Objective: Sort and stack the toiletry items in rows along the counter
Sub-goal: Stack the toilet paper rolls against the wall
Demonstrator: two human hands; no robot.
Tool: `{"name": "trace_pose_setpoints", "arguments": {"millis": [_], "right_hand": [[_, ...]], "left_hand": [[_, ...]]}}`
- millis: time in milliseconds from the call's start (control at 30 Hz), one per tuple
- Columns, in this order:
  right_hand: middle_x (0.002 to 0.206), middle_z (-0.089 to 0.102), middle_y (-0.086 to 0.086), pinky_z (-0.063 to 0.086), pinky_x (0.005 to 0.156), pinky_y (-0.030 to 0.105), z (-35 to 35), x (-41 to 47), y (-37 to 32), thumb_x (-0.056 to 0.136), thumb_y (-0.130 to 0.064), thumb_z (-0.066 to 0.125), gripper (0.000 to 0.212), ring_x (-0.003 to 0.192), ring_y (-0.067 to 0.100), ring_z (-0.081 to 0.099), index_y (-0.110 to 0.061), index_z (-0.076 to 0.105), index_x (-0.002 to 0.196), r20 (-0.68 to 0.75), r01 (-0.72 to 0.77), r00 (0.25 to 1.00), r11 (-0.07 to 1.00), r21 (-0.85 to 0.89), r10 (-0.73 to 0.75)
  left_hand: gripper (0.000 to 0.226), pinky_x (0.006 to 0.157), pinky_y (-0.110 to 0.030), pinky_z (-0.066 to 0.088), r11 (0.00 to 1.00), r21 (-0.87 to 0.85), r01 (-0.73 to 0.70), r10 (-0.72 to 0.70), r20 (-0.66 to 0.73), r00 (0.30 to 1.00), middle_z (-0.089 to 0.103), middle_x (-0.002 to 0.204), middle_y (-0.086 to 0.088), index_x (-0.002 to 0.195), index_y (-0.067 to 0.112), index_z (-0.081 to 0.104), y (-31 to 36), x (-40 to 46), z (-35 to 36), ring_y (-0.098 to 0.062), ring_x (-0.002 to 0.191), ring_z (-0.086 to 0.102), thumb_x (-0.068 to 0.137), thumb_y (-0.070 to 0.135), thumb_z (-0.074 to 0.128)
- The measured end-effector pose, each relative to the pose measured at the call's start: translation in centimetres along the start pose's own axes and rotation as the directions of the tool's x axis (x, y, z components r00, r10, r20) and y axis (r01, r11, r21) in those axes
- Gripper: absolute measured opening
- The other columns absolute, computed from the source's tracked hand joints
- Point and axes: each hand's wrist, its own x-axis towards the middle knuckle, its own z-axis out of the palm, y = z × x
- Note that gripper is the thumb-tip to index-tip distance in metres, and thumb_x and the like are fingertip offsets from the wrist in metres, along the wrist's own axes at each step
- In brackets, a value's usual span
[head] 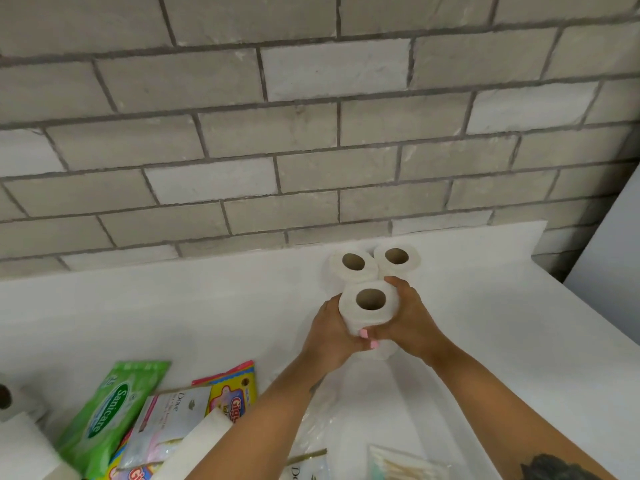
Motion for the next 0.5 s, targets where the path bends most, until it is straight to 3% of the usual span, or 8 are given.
{"name": "trace_pose_setpoints", "arguments": {"millis": [133, 333, 500], "right_hand": [[0.102, 0.068, 0.002, 0.055, 0.079, 0.048, -0.2, -0.4, -0.5, 0.041, -0.033, 0.093, 0.073, 0.097, 0.023, 0.066, -0.019, 0.058, 0.104, 0.001, 0.034, 0.999, 0.999, 0.006, -0.034], [0.108, 0.067, 0.001, 0.055, 0.081, 0.048, 0.0, -0.6, -1.1, 0.042, -0.037, 0.093, 0.081, 0.102, 0.021, 0.064, -0.02, 0.055, 0.112, 0.034, 0.045, 0.998, 0.997, 0.062, -0.047], [0.112, 0.067, 0.0, 0.053, 0.086, 0.044, -0.3, -1.5, -3.1, 0.05, -0.037, 0.091, 0.082, 0.105, 0.02, 0.063, -0.023, 0.052, 0.121, 0.018, 0.126, 0.992, 0.988, 0.088, -0.128]], "left_hand": [[0.062, 0.082, -0.024, 0.052, 1.0, 0.001, 0.017, -0.017, -0.026, 1.0, 0.064, 0.102, 0.022, 0.099, 0.046, 0.051, 0.3, -0.6, -0.1, 0.001, 0.097, 0.06, 0.051, 0.027, 0.086], [0.08, 0.088, -0.031, 0.049, 0.995, 0.063, 0.076, -0.074, -0.026, 0.997, 0.059, 0.119, 0.01, 0.125, 0.021, 0.046, 0.7, -0.4, -0.2, -0.014, 0.109, 0.057, 0.057, 0.027, 0.088], [0.085, 0.088, -0.03, 0.05, 0.999, 0.016, 0.038, -0.038, 0.004, 0.999, 0.063, 0.115, 0.013, 0.121, 0.026, 0.047, 1.5, -0.7, -0.5, -0.009, 0.107, 0.059, 0.049, 0.024, 0.091]]}}
